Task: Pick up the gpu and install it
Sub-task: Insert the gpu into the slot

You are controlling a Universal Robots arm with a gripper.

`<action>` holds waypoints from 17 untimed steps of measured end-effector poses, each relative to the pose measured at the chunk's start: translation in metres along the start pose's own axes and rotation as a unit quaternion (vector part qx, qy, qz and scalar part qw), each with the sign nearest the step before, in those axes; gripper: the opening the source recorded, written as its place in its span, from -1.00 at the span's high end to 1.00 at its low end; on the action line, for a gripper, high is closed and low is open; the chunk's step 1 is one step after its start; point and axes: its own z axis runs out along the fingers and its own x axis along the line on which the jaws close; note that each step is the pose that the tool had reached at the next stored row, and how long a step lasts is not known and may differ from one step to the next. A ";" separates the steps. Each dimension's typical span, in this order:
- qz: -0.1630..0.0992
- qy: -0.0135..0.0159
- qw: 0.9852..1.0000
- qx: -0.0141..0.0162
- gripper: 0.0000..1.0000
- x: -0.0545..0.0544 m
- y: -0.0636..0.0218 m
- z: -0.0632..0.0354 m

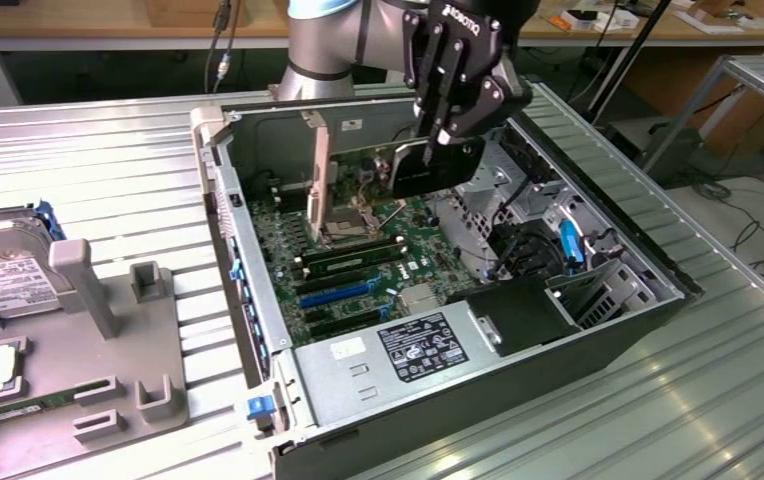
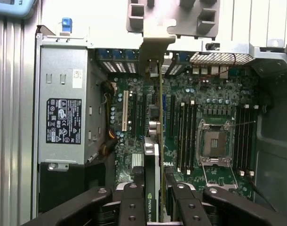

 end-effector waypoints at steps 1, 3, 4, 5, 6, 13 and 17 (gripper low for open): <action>-0.010 0.000 1.000 0.000 0.47 0.000 -0.0006 0.0000; -0.014 0.001 1.000 0.000 0.47 0.000 -0.0011 0.0000; -0.014 0.001 1.000 0.000 0.47 0.000 -0.0011 0.0000; -0.014 0.001 1.000 0.000 0.47 0.000 -0.0011 0.0000; -0.014 0.001 1.000 0.000 0.47 0.000 -0.0011 0.0000; -0.008 0.000 1.000 0.000 0.47 -0.001 -0.0014 0.0068; 0.020 -0.001 1.000 0.000 0.47 -0.001 -0.0016 0.0111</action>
